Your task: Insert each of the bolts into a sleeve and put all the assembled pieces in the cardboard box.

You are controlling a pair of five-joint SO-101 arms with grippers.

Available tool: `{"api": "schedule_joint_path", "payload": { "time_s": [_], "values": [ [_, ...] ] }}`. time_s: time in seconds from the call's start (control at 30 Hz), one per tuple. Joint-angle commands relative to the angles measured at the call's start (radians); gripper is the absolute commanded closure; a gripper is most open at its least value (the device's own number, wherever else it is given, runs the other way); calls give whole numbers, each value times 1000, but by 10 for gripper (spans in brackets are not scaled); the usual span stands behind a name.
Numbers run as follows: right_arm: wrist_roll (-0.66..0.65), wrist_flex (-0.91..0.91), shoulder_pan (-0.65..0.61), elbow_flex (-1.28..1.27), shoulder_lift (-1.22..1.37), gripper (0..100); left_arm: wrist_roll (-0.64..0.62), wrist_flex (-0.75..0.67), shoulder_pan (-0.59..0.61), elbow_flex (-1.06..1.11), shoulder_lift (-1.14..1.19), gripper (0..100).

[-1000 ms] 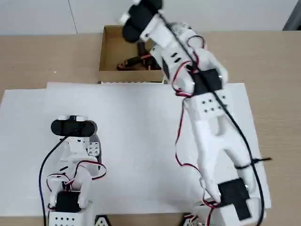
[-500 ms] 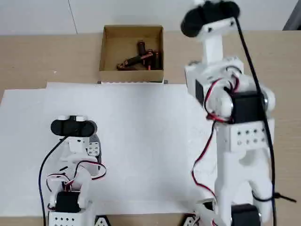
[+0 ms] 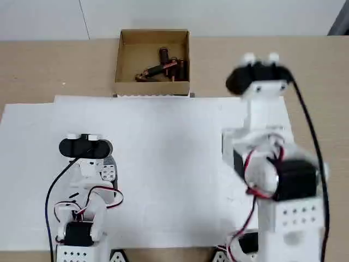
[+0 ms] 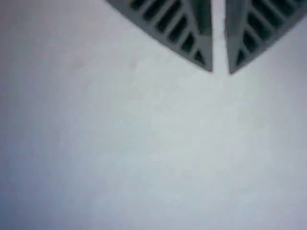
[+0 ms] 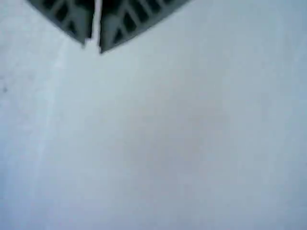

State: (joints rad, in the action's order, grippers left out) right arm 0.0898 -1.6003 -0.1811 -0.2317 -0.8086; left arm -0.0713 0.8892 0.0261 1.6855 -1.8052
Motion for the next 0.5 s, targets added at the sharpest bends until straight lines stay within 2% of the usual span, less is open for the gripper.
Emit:
{"api": "schedule_joint_path", "payload": {
  "time_s": [0.0,0.2,0.47],
  "values": [
    [3,125,25,-261,-225,996,-3,3,3,-5,-12,994],
    [3,272,24,-628,-535,996,-3,3,3,-5,-12,994],
    [3,361,25,-962,-811,996,-3,3,3,-5,-12,994]
  ]
}}
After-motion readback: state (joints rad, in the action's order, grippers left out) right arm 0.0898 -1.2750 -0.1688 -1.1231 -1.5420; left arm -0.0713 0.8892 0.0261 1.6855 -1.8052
